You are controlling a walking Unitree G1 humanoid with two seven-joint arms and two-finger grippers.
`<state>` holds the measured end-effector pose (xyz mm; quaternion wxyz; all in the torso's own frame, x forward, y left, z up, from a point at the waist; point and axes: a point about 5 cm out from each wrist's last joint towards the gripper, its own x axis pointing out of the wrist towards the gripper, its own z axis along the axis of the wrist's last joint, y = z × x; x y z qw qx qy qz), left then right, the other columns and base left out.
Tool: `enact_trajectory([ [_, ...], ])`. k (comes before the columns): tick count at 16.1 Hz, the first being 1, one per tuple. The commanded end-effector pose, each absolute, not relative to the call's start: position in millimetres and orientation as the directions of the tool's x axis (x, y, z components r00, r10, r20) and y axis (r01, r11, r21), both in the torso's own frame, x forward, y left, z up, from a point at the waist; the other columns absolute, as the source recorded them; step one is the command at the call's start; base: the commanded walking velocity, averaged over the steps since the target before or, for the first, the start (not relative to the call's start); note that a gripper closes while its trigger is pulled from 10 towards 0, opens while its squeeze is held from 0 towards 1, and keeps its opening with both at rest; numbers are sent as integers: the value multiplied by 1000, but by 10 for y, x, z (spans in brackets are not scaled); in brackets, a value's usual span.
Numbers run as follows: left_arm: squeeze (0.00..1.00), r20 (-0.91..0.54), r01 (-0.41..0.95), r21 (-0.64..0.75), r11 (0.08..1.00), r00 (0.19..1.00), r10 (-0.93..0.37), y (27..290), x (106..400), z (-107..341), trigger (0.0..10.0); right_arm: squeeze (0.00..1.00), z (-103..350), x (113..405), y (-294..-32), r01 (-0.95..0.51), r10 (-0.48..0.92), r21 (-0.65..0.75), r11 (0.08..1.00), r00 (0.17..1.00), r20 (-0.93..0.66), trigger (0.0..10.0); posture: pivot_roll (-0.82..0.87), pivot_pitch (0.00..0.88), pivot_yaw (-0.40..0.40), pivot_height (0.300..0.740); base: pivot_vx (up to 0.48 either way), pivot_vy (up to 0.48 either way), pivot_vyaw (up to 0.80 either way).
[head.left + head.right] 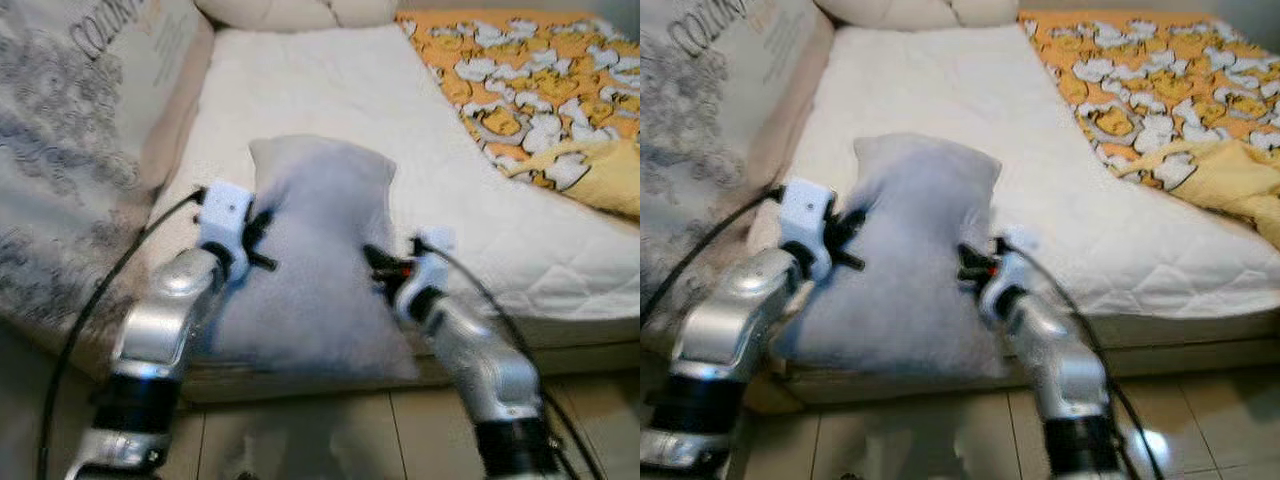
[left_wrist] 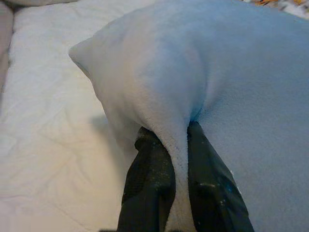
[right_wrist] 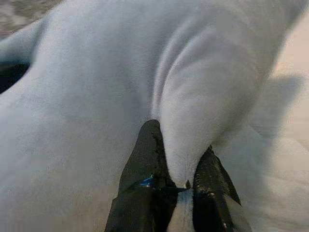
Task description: Clean up the room
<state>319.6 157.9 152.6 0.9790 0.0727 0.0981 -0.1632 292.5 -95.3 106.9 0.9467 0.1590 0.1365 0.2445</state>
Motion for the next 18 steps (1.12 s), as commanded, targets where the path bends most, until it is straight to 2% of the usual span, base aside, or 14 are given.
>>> enact_trajectory([
  [1, 0, -171, 337, 114, 935, 933, -315, 1545, 3209, 1616, 10000, 0, 1113, 2940, -992, -430, 506, 348, 833, 846, -166, 10000, -66, 0, 1, 740, 311, 0, 587],
  [4, 0, -170, 334, 122, 935, 935, -312, 1564, 3211, 1622, 10000, 0, 1099, 2928, -929, -474, 547, 336, 814, 820, -168, 10000, -58, 0, -3, 740, 314, 0, 800],
  [18, 0, -162, 321, 159, 934, 941, -296, 1645, 3231, 1651, 10000, 0, 1041, 2937, -865, -529, 588, 293, 796, 790, -171, 10000, -27, 0, -28, 740, 315, 0, 0],
])
